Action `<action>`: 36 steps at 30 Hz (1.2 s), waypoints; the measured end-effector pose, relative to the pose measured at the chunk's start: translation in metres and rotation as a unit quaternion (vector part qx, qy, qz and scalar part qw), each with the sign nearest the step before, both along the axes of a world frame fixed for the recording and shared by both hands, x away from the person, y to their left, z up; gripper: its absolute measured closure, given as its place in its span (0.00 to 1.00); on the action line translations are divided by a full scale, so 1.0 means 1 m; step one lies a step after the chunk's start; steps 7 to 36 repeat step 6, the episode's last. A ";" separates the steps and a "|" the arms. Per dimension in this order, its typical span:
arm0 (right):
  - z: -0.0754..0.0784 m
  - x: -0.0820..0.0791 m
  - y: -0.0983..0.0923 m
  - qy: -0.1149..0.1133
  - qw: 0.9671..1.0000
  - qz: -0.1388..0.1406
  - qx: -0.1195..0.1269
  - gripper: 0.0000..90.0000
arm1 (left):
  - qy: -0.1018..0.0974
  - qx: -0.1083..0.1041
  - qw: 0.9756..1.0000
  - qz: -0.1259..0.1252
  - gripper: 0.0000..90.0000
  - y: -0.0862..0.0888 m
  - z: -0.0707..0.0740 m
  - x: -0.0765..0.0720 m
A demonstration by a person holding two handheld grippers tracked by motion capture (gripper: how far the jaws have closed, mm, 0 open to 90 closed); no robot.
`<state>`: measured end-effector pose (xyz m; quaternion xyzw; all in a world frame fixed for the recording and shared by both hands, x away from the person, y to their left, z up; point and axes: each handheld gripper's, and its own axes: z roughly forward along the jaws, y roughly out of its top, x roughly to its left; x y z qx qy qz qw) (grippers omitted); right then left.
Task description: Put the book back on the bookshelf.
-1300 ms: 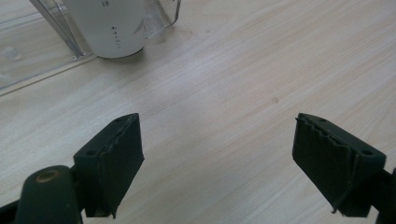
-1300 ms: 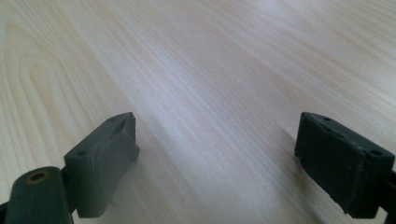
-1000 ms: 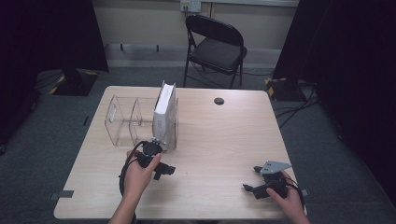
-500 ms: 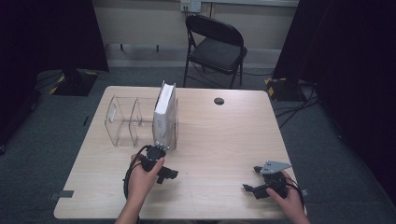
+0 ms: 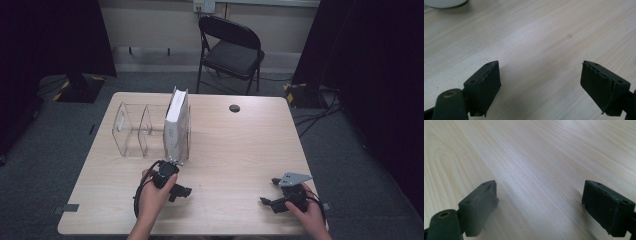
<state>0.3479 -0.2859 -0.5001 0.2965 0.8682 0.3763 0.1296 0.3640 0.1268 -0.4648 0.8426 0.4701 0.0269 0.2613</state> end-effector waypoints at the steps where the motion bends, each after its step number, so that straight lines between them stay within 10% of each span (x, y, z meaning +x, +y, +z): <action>1: 0.000 0.000 0.000 0.000 1.000 0.000 0.000 0.13 | 0.002 0.001 1.000 -0.002 0.18 0.000 -0.001 -0.001; 36: 0.000 0.000 0.000 0.000 1.000 0.000 0.000 0.13 | -0.003 -0.001 1.000 -0.003 0.18 0.000 -0.007 -0.005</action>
